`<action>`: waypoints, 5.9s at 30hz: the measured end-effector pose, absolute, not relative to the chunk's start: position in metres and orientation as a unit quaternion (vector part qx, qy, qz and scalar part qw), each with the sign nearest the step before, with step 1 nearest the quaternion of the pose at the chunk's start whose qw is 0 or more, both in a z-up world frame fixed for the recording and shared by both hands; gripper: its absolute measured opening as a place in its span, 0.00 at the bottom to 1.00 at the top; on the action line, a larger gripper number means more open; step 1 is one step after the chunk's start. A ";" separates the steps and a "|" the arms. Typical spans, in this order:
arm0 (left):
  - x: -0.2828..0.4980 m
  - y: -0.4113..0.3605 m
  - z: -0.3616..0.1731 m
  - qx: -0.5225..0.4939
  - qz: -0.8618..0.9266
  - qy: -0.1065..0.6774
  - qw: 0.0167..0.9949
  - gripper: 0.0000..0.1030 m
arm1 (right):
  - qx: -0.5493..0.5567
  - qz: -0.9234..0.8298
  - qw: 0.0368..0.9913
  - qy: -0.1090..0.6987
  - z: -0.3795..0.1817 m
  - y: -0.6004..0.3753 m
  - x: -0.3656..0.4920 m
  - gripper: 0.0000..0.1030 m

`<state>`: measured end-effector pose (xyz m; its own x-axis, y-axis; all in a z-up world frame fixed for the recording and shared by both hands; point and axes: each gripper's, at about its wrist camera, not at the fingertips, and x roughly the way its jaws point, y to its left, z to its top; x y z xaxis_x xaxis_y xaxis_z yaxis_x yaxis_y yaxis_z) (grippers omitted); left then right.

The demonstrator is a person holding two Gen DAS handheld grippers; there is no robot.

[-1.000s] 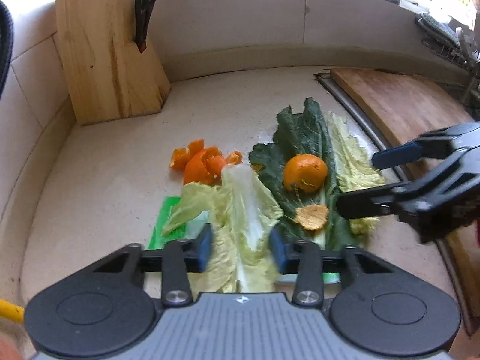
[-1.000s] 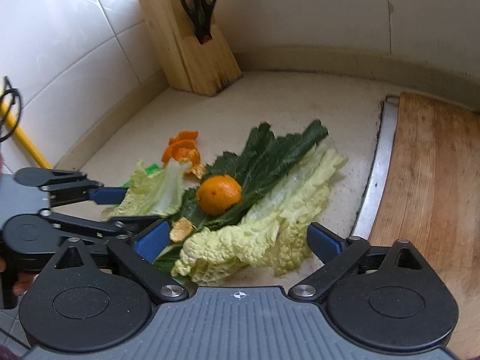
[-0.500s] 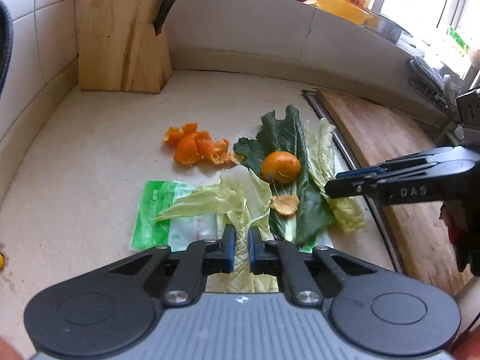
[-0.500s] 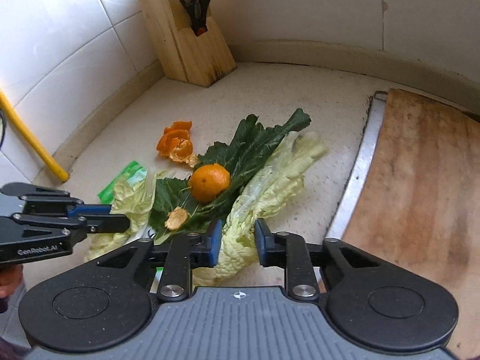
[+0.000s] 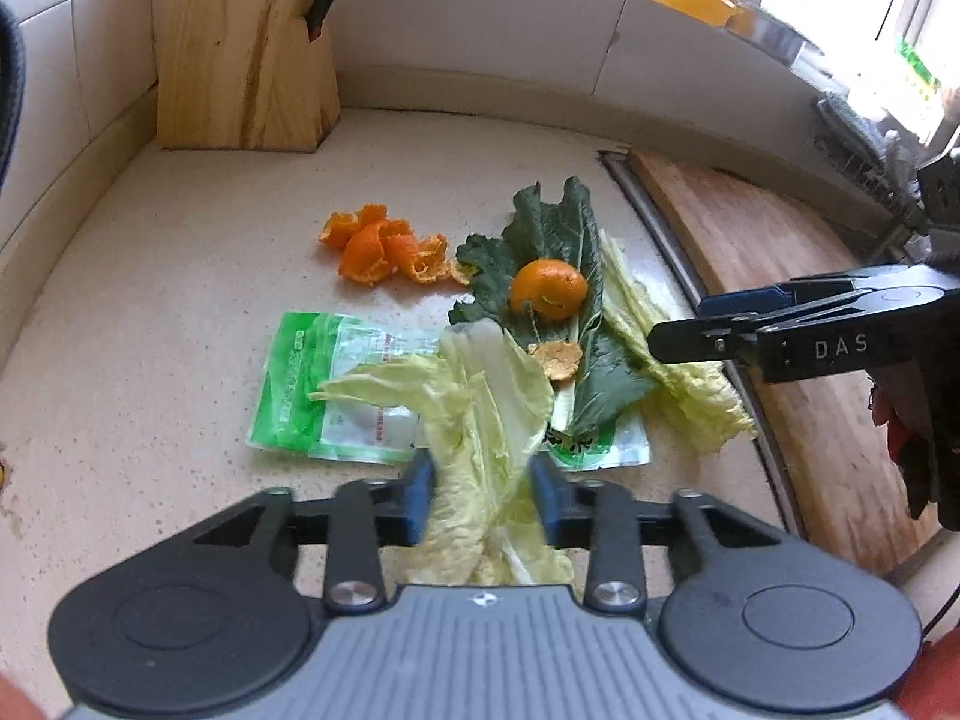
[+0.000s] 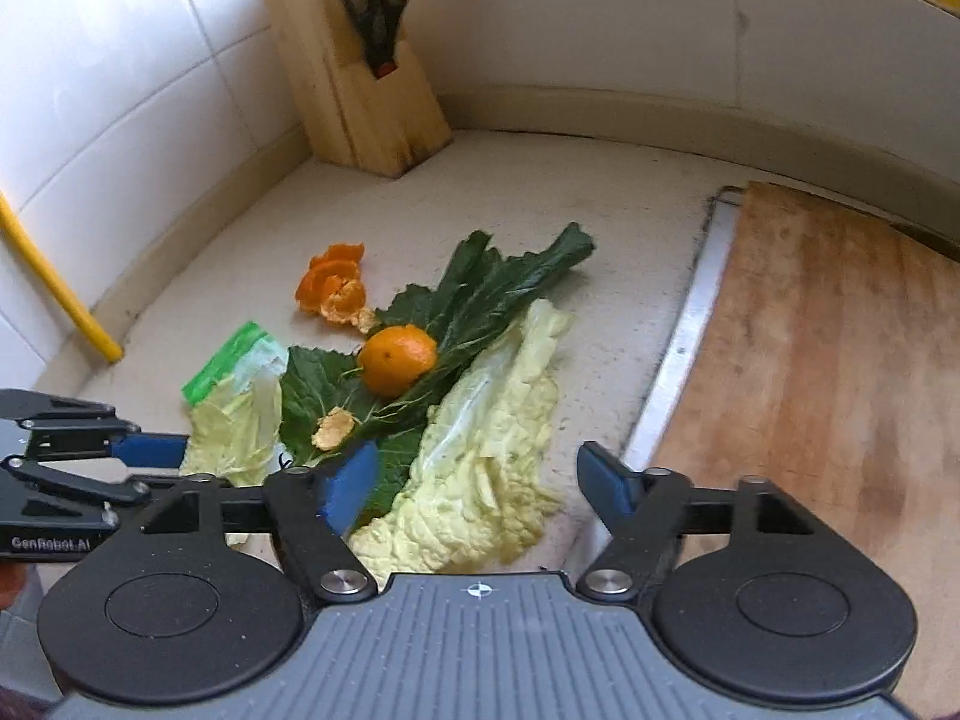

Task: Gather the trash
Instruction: 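Close left tool on a pale cabbage leaf while right closes on another cabbage leaf, then lift the cabbage leaf with left tool while right lifts its cabbage leaf, then carry the cabbage leaf with left tool while right carries its leaf over the bin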

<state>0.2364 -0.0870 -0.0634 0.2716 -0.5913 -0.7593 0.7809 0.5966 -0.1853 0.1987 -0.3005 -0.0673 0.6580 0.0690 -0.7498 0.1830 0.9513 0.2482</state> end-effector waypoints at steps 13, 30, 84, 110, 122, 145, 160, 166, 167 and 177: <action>0.208 -0.090 -0.074 0.127 -0.437 0.362 0.813 0.66 | 0.036 0.012 0.901 0.433 -0.084 -0.271 0.201 1.00; 0.214 -0.081 -0.066 0.092 -0.403 0.387 0.824 0.14 | 0.095 0.004 0.891 0.445 -0.071 -0.300 0.201 0.23; 0.157 -0.064 -0.067 0.055 -0.299 0.386 0.871 0.09 | 0.064 0.165 0.887 0.426 -0.053 -0.239 0.137 0.80; 0.109 -0.003 -0.039 -0.122 -0.255 0.366 0.886 0.09 | 0.408 0.212 0.782 0.420 -0.079 -0.319 0.131 0.13; 0.088 0.015 -0.018 -0.154 -0.218 0.319 0.910 0.09 | 0.500 0.263 0.735 0.374 -0.073 -0.335 0.134 0.13; 0.025 0.145 0.000 -0.181 -0.111 0.261 0.942 0.09 | 0.433 0.394 0.709 0.394 -0.029 -0.180 0.168 0.13; 0.003 0.210 -0.010 -0.197 -0.047 0.256 0.945 0.09 | 0.393 0.450 0.677 0.430 -0.020 -0.081 0.187 0.13; 0.000 0.226 -0.015 -0.198 -0.036 0.260 0.944 0.09 | 0.382 0.456 0.671 0.443 -0.023 -0.054 0.187 0.13; -0.001 0.228 -0.015 -0.199 -0.036 0.260 0.944 0.09 | 0.379 0.457 0.670 0.445 -0.024 -0.050 0.187 0.13; -0.006 0.248 -0.024 -0.181 -0.030 0.258 0.949 0.09 | 0.364 0.456 0.671 0.457 -0.033 -0.018 0.175 0.13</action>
